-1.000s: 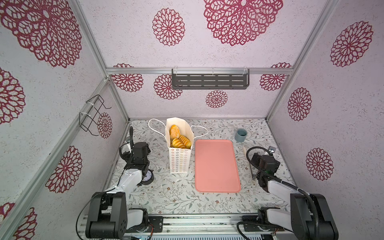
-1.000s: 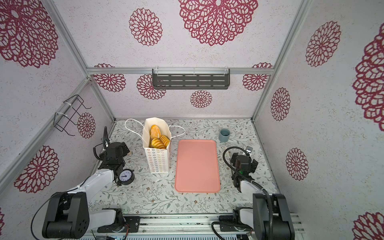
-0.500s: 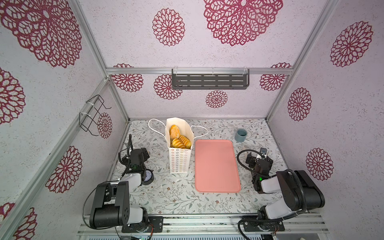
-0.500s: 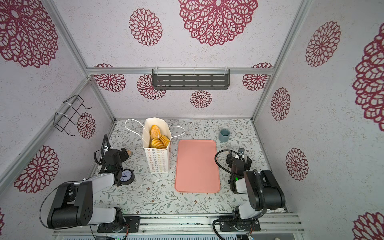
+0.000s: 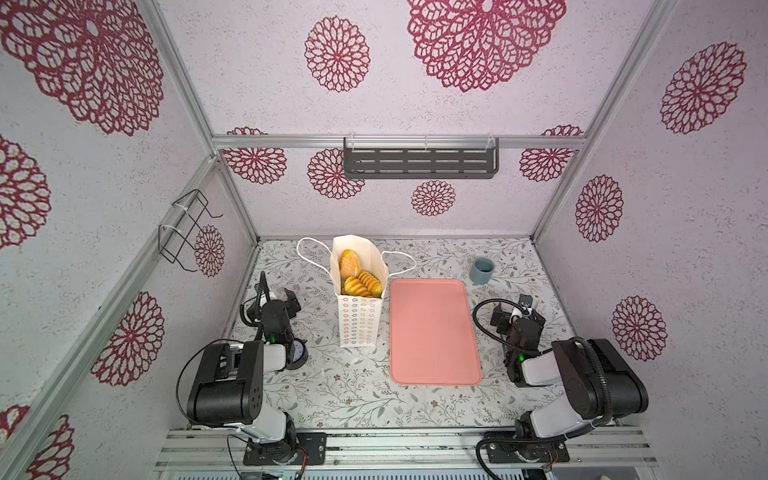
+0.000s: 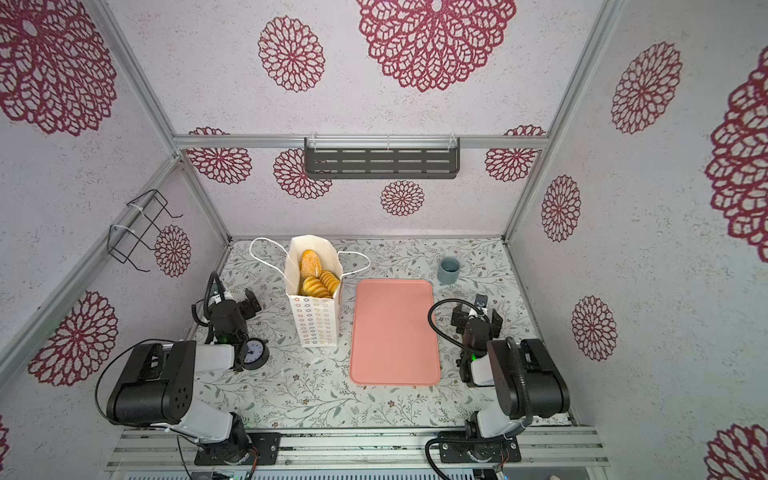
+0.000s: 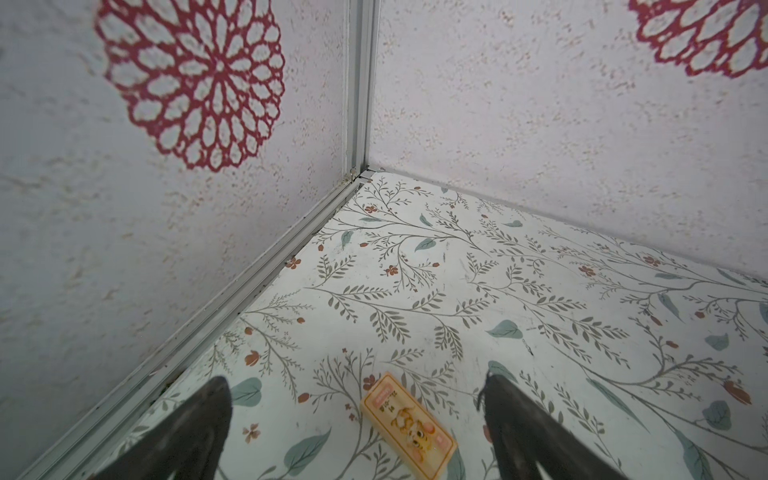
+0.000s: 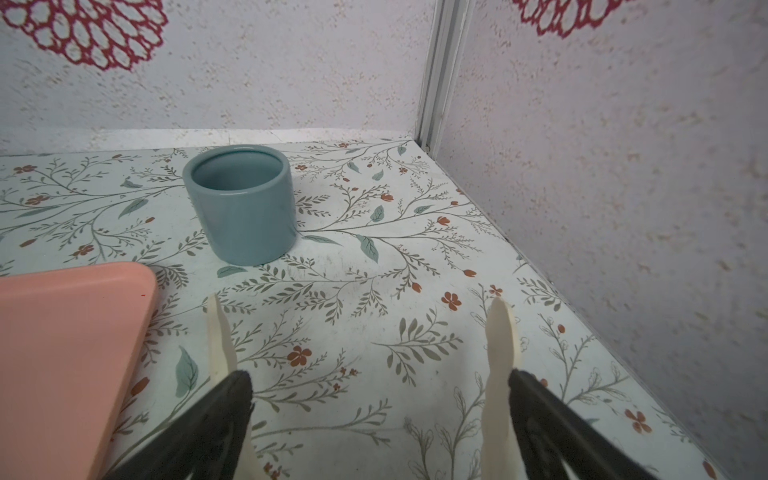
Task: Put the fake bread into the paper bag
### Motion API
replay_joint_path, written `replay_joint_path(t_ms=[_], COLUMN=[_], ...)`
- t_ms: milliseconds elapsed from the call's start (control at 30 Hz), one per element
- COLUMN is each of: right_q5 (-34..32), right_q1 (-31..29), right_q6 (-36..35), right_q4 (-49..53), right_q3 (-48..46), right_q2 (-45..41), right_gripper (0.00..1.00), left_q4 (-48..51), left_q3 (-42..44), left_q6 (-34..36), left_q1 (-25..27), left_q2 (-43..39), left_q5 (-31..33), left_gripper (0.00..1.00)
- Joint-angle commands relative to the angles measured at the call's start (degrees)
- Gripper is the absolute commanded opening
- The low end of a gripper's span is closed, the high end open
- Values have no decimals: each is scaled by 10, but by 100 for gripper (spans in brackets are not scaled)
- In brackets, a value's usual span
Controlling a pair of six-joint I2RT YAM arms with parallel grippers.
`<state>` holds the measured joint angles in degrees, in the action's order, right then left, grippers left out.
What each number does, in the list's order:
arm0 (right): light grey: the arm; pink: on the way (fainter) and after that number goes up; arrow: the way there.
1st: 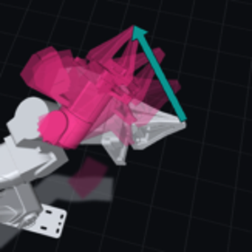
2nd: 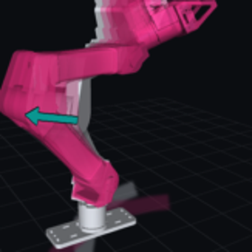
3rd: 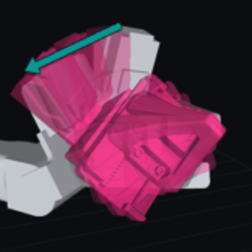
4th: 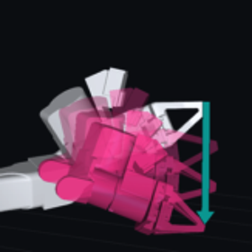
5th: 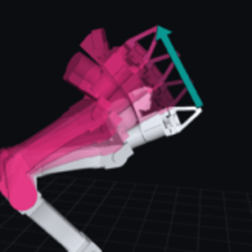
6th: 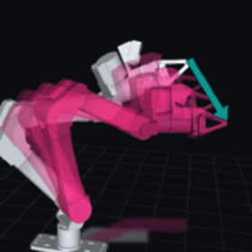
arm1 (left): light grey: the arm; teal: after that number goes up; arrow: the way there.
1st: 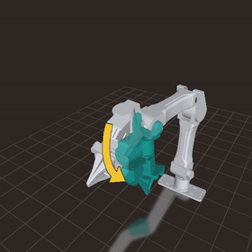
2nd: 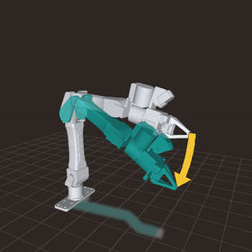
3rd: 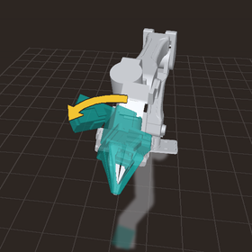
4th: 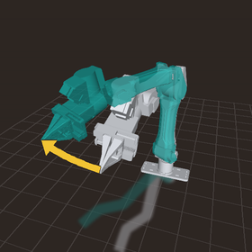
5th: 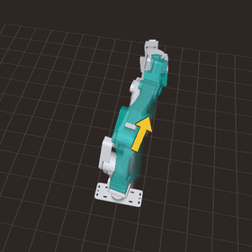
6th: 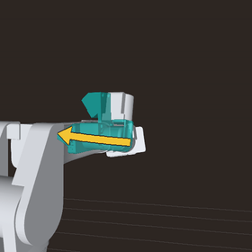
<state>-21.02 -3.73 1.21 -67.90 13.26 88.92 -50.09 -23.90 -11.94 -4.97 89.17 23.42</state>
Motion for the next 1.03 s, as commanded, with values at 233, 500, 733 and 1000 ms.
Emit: replay_joint_path(t_ms=[233, 500, 733, 1000], right_q5=[19, 21, 31, 50], right_q1=[12, 6, 11, 19], right_q6=[14, 6, 10, 11], right_q4=[-8, -21, -4, -12], right_q3=[16, 9, 18, 11], right_q2=[-6, -9, -4, -9], right_gripper=[99, 99, 99, 99], left_q4=[-10, -22, -20, -18], left_q3=[-2, 6, 4, 3], left_q6=[17, 18, 18, 18], left_q1=[-3, -3, -3, -3], left_q2=[4, 0, 1, 2], left_q5=[-1, -1, -1, 0], left_gripper=[97, 97, 97, 97])
